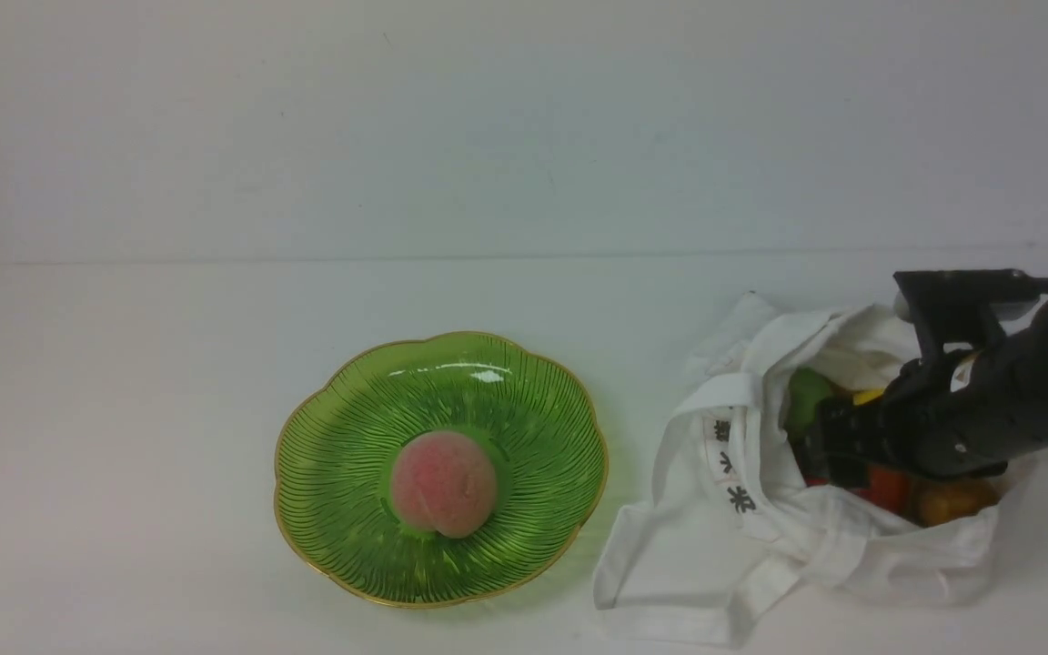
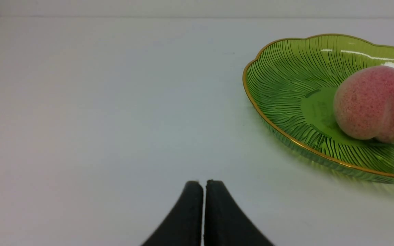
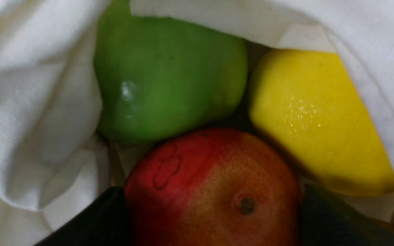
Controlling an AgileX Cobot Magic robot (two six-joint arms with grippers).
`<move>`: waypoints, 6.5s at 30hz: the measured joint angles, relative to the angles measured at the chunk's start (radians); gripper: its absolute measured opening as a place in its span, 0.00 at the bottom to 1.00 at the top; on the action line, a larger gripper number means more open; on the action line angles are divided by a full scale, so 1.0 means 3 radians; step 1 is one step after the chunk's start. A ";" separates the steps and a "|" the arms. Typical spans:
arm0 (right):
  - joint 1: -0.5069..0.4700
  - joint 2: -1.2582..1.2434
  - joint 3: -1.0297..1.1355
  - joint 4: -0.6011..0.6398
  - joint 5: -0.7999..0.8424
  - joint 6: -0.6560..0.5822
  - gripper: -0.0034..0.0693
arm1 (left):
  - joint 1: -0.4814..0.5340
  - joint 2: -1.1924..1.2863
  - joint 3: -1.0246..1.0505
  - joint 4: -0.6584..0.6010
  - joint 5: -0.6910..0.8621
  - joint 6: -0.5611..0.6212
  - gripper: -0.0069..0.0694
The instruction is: Take the fruit out of the cloth bag on the white table and place them on a plate.
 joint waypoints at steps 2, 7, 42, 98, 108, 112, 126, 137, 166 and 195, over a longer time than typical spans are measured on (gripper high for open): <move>0.0000 0.0007 -0.0041 -0.0004 0.0081 0.0000 0.85 | 0.0000 0.0000 0.0000 0.0000 0.0000 0.0000 0.08; 0.0000 0.0009 -0.0150 -0.0014 0.0333 -0.0105 0.85 | 0.0000 0.0000 0.0000 0.0000 0.0000 0.0000 0.08; 0.1022 0.0237 -0.0768 0.2589 -0.0032 -0.2255 0.85 | 0.0000 0.0000 0.0000 0.0000 0.0000 0.0000 0.08; 0.0605 -0.4196 0.0538 -0.2108 -0.0102 0.1434 0.03 | 0.0000 0.0000 0.0000 0.0000 0.0000 0.0000 0.08; 0.0605 -0.4938 0.1386 -0.2530 -0.0999 0.1999 0.03 | 0.0000 0.0000 0.0000 0.0000 0.0000 0.0000 0.08; 0.0605 -0.4941 0.1514 -0.2584 -0.1016 0.2023 0.03 | 0.0000 0.0000 0.0000 0.0000 0.0000 0.0000 0.08; 0.0605 -0.4941 0.1534 -0.2480 -0.1176 0.1942 0.03 | 0.0000 0.0000 0.0000 0.0000 0.0000 0.0000 0.08; 0.0605 -0.4941 0.1534 -0.0164 -0.1249 -0.0421 0.03 | 0.0000 0.0000 0.0000 0.0000 0.0000 0.0000 0.08; -0.1051 -0.5482 0.3018 -0.0110 -0.0413 -0.0767 0.03 | 0.0000 0.0000 0.0000 0.0000 0.0000 0.0000 0.08; -0.1051 -0.5482 0.3018 -0.0110 -0.0407 -0.0747 0.03 | 0.0000 0.0000 0.0000 0.0000 0.0000 0.0000 0.08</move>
